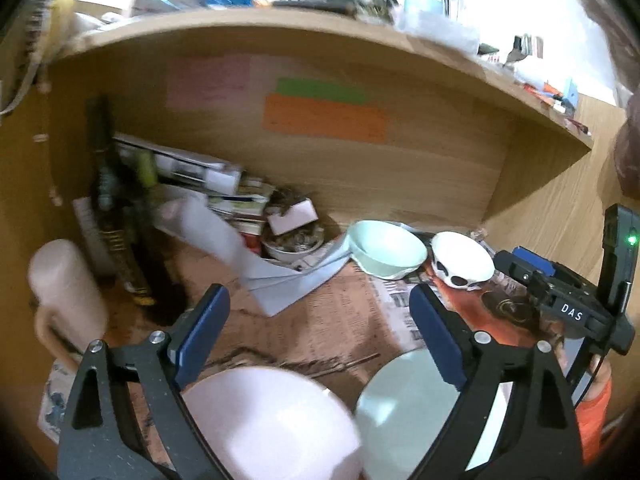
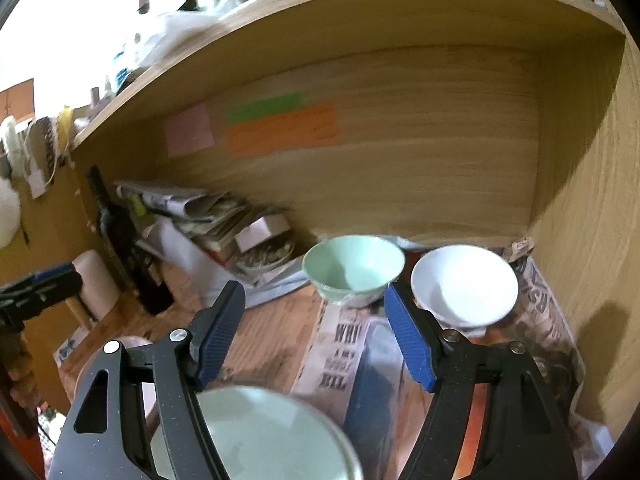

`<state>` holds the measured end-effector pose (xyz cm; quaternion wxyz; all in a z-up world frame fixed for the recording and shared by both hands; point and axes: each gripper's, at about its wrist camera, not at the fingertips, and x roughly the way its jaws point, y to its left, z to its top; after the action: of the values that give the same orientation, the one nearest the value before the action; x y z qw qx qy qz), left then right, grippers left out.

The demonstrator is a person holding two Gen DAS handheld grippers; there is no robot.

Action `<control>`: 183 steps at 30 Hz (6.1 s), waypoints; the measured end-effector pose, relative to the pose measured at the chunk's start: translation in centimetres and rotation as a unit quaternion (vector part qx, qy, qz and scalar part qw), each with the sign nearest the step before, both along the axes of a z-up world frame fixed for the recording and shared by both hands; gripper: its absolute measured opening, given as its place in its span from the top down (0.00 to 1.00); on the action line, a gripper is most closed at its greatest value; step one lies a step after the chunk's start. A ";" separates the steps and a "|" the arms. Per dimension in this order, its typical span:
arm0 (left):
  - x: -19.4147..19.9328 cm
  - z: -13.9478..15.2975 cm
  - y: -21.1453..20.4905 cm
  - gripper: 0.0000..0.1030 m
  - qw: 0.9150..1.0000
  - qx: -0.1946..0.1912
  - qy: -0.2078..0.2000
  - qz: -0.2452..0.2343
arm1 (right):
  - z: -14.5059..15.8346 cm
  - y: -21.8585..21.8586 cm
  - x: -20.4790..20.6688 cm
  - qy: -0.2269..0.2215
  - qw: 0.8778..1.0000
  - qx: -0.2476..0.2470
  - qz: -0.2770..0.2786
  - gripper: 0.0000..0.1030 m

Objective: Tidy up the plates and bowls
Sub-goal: 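Move the left gripper to the mint green bowl rim and grasp it, then lift the mint green bowl with the left gripper, then lower the mint green bowl into the greyish-lilac bowl with the left gripper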

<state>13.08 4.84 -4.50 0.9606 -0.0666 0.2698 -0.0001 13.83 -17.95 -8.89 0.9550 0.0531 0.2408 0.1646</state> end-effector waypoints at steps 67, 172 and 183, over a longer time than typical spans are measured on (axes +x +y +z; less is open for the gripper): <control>17.7 -13.2 -3.4 0.84 0.943 0.009 0.308 -0.123 | -10.2 -0.5 11.7 0.210 0.977 0.000 0.041 0.69; -8.7 -10.3 6.7 0.84 0.990 0.020 0.124 0.057 | -8.1 15.9 -3.3 0.156 0.968 -0.032 0.196 0.83; -8.7 -10.1 7.1 0.81 0.989 -0.001 0.136 0.057 | -7.9 15.9 -3.6 0.139 0.969 -0.049 0.197 0.83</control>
<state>4.39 11.93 -14.58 0.9134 -0.0828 0.3934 0.0636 10.20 -2.06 -16.81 0.8622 -0.0198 0.3849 0.3287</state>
